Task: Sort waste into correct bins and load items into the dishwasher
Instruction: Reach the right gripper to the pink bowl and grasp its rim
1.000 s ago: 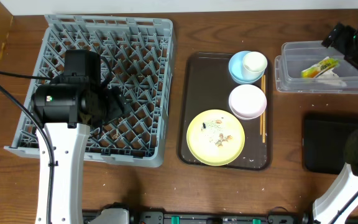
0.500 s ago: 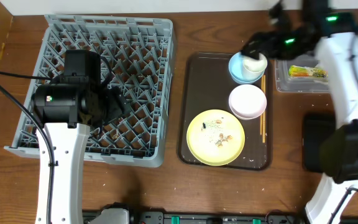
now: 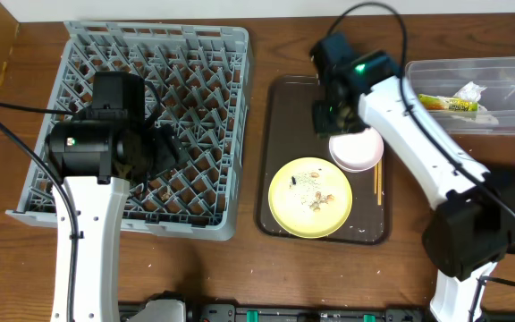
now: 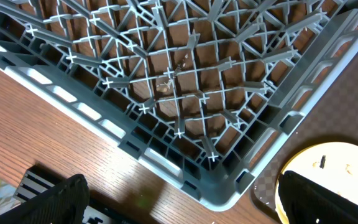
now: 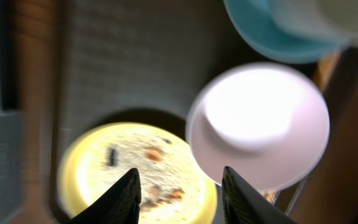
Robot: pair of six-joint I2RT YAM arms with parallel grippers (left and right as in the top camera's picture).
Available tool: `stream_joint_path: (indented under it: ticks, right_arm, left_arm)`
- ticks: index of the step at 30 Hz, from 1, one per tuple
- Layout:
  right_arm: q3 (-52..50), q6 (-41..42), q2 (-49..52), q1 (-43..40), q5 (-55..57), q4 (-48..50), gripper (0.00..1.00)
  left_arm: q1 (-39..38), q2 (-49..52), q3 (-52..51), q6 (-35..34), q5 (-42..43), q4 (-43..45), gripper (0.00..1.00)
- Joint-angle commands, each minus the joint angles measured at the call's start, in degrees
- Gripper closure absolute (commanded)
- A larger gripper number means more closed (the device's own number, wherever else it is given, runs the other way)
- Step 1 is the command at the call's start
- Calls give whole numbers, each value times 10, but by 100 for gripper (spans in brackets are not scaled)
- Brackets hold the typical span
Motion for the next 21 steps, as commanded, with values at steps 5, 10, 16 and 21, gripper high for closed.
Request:
stream_joint_path:
  ticks: [5, 10, 16, 21]
  right_arm:
    - [-115, 110, -10, 13, 71, 68, 59]
    - [-165, 148, -10, 14, 53, 150, 58]
    - [-192, 147, -10, 17, 49, 214, 59]
    - [-211, 151, -10, 17, 92, 232, 69]
  left_arm:
    - [3, 1, -1, 7, -7, -2, 2]
    - [3, 1, -1, 7, -7, -2, 2]
    - [3, 1, -1, 7, -7, -2, 2]
    - [3, 1, -1, 7, -7, -2, 2]
